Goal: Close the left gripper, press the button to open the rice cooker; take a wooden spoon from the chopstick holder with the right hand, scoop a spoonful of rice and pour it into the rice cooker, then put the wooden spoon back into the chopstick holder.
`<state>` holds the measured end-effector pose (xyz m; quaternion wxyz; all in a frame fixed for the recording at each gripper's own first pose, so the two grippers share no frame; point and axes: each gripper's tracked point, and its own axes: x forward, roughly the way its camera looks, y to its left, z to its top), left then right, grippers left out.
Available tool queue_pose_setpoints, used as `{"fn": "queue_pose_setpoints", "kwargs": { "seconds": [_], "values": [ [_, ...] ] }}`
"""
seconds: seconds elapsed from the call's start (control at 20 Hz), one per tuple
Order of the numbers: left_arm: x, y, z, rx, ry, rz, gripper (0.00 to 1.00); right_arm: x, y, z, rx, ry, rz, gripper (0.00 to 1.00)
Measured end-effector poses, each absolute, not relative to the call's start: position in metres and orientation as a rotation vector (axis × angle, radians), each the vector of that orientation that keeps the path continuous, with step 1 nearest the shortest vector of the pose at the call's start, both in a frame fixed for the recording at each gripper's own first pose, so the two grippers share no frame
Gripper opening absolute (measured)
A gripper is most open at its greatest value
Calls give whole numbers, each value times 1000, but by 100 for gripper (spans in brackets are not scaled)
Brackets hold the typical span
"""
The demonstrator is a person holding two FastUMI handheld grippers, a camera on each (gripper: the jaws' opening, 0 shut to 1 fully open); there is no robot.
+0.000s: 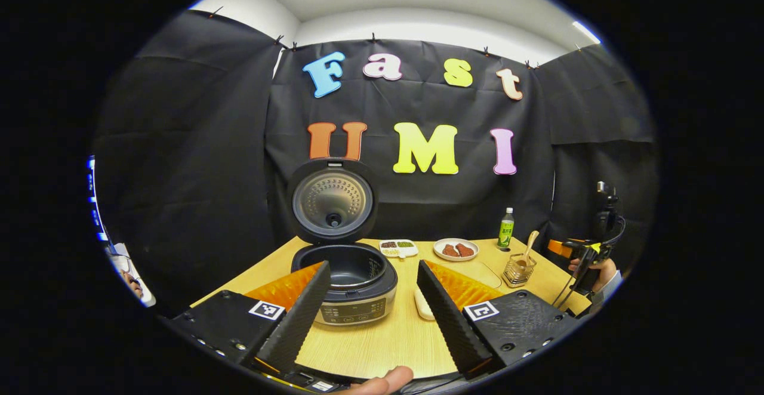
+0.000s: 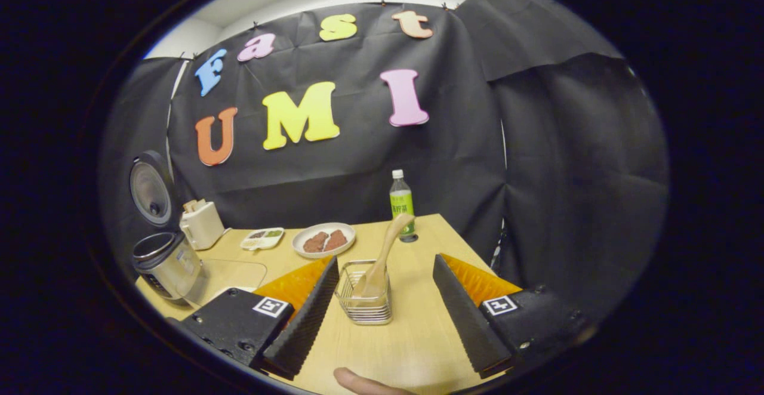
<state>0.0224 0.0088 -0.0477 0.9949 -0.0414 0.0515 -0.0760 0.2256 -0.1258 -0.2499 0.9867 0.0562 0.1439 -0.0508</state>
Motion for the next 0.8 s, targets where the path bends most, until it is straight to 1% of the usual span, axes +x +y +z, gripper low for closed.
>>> {"fn": "queue_pose_setpoints", "kwargs": {
  "seconds": [0.15, 0.35, 0.5, 0.55, 0.6, 0.65, 0.7, 0.75, 0.8],
  "values": [
    [13, 6, -57, -83, 93, -137, 94, 258, -130, -269, 138, 306, -82, 100],
    [8, 14, -64, -54, 57, -86, 94, 300, -124, -286, 169, 328, -43, 100],
    [12, 13, -63, -51, -6, -89, 94, 329, -136, -296, 199, 359, -75, 96],
    [12, 17, -68, -53, -3, -87, 89, 336, -138, -294, 228, 357, -74, 90],
    [13, 20, -72, -58, 5, -79, 94, 344, -140, -293, 259, 363, -66, 89],
    [13, 24, -75, -65, 11, -69, 94, 352, -139, -298, 284, 382, -51, 91],
    [13, 28, -76, -69, 12, -63, 94, 359, -139, -304, 299, 413, -40, 89],
    [12, 31, -78, -72, 11, -56, 94, 364, -139, -311, 309, 444, -31, 80],
    [11, 33, -80, -75, 10, -51, 94, 368, -136, -314, 313, 459, -13, 83]
  ]
}}
